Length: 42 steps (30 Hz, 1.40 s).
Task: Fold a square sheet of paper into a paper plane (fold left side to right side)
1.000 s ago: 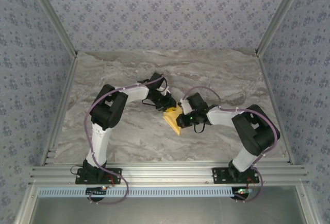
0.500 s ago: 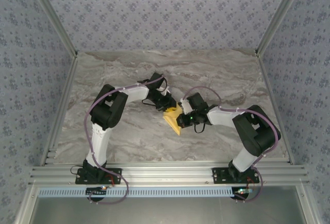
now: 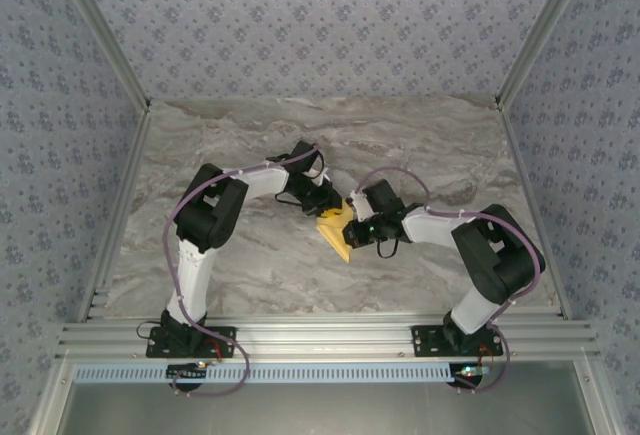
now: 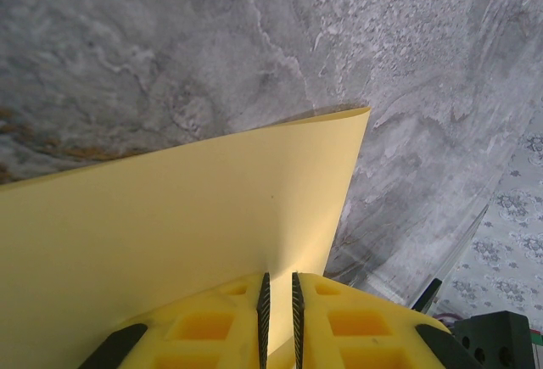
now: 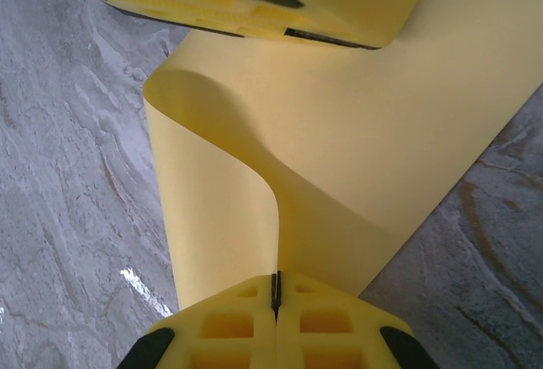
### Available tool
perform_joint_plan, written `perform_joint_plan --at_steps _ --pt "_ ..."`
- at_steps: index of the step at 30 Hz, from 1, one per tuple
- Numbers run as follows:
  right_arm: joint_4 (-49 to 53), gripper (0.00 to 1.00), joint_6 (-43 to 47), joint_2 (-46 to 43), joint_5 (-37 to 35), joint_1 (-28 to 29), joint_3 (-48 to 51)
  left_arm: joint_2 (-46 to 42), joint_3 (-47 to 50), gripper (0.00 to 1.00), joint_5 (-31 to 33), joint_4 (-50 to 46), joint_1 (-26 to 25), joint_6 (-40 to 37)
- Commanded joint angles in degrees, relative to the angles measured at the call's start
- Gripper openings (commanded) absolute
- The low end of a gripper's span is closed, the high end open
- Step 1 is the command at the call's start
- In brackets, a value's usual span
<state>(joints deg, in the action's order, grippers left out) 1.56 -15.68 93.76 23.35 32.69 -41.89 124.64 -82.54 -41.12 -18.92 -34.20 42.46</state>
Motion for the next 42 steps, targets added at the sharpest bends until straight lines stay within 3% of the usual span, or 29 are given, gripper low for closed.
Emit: perform_joint_plan --at_steps 1,42 --pt "1.37 0.0 -0.66 -0.33 -0.5 -0.43 0.58 1.04 1.46 0.17 1.99 -3.62 -0.17 -0.8" --pt "4.54 0.0 0.14 0.64 -1.6 0.97 1.58 0.43 1.07 0.17 2.72 -4.99 -0.13 -1.51"
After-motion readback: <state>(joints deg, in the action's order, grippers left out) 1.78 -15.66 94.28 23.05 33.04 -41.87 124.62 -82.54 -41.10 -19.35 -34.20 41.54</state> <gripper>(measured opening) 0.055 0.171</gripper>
